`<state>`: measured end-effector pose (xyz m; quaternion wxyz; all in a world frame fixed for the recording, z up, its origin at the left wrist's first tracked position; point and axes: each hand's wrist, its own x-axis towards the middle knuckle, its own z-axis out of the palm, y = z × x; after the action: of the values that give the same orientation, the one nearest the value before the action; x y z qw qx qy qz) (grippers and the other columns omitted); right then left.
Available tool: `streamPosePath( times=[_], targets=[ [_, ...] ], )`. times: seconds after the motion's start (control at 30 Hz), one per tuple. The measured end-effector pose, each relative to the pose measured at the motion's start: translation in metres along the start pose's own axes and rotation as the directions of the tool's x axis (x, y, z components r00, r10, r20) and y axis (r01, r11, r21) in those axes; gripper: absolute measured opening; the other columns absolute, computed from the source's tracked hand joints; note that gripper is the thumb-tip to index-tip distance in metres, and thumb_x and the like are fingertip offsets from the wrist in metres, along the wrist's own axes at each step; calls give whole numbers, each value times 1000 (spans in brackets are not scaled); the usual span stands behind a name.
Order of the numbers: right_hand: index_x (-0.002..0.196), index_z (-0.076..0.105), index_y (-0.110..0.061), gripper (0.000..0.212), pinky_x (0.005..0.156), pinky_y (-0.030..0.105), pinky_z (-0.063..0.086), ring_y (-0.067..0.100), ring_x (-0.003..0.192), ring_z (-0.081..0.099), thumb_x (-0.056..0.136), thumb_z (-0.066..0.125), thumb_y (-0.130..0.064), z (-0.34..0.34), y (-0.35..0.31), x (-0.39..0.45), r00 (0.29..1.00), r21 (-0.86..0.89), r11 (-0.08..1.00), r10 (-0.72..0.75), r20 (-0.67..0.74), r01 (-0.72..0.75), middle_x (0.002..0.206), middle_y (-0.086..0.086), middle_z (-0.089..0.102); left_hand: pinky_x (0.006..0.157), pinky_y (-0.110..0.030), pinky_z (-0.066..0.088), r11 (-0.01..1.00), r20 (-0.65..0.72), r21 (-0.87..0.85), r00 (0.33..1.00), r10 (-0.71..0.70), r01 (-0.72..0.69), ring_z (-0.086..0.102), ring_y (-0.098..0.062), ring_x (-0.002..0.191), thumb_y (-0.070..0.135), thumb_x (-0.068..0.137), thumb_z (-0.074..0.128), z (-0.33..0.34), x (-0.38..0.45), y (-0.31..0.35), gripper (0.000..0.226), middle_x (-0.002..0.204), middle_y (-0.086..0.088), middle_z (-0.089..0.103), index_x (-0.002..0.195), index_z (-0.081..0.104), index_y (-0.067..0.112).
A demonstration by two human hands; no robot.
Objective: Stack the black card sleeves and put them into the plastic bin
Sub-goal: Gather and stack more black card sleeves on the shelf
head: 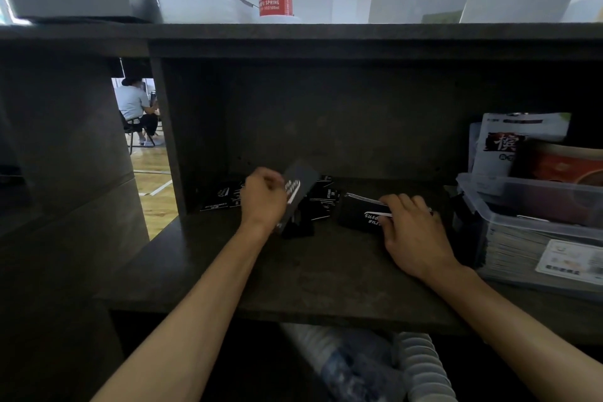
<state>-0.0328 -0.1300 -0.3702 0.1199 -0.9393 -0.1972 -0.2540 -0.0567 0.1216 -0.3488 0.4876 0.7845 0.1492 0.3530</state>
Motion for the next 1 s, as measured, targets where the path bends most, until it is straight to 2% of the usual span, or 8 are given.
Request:
streamPosePath(
  times=[0.1, 0.27, 0.47, 0.57, 0.67, 0.77, 0.87, 1.0],
  targets=[
    [136, 45, -25, 39, 99, 46, 44, 19, 118, 45, 98, 49, -36, 0, 0, 0, 1000, -6, 1000, -1, 0, 1, 129, 0, 53, 82, -28, 52, 891, 123, -435, 989, -85, 131, 64, -18, 104, 7, 93, 58, 4, -3, 10, 21, 106, -2, 66, 106, 56, 22],
    [137, 44, -25, 41, 98, 46, 43, 20, 120, 45, 98, 49, -36, 2, 0, 1, 1000, -13, 1000, 10, 3, -10, 130, 0, 52, 72, -25, 58, 871, 318, -490, 938, 138, 38, 70, -12, 93, -8, 88, 60, 21, -13, 9, 74, 102, -5, 65, 143, 31, 31],
    [132, 49, -25, 44, 96, 47, 43, 18, 115, 47, 97, 29, -44, 1, -1, 2, 999, 59, 998, 31, -16, -30, 126, 1, 55, 72, -21, 53, 958, 253, 88, 936, 245, -274, 63, -4, 77, 21, 88, 70, 37, -29, 4, 48, 89, 10, 59, 128, 45, 19],
    [131, 49, -27, 42, 98, 47, 44, 18, 118, 46, 97, 36, -49, 1, -2, 2, 1000, 18, 1000, 20, -12, -20, 126, 0, 55, 74, -27, 47, 762, 348, 375, 842, 412, -528, 54, -9, 85, 41, 90, 66, 42, -39, 3, 32, 101, 5, 55, 114, 63, 19],
    [132, 48, -27, 39, 98, 49, 42, 19, 121, 42, 98, 44, -45, 1, -1, 1, 1000, -35, 999, 4, -21, -5, 128, -1, 55, 87, -38, 49, 657, 428, 372, 750, 505, -655, 59, -15, 92, 38, 97, 55, 42, -46, 7, 26, 107, -1, 58, 107, 71, 19],
    [136, 46, -25, 39, 98, 49, 42, 20, 122, 40, 99, 46, -39, 0, -1, 0, 1000, -58, 998, -11, -4, 10, 130, 0, 53, 88, -41, 48, 713, 303, 447, 841, 448, -541, 61, -20, 93, 37, 100, 47, 33, -40, 7, 29, 102, -5, 61, 100, 70, 18],
    [137, 45, -25, 39, 97, 49, 42, 19, 121, 41, 99, 46, -37, 1, -1, 1, 1000, -44, 999, -11, 6, 12, 131, -1, 52, 98, -45, 40, 672, 166, 712, 979, 122, -204, 53, -30, 115, 66, 88, 51, 25, -24, 1, 57, 121, -12, 57, 110, 65, 16],
    [136, 46, -26, 38, 98, 48, 43, 19, 120, 43, 99, 46, -37, 1, 0, 1, 1000, -27, 1000, -6, -8, 6, 129, -1, 53, 107, -47, 32, 659, 204, 748, 972, -119, -76, 42, -35, 127, 80, 68, 62, 26, -15, -4, 79, 135, -15, 49, 113, 64, 15]
  ],
)
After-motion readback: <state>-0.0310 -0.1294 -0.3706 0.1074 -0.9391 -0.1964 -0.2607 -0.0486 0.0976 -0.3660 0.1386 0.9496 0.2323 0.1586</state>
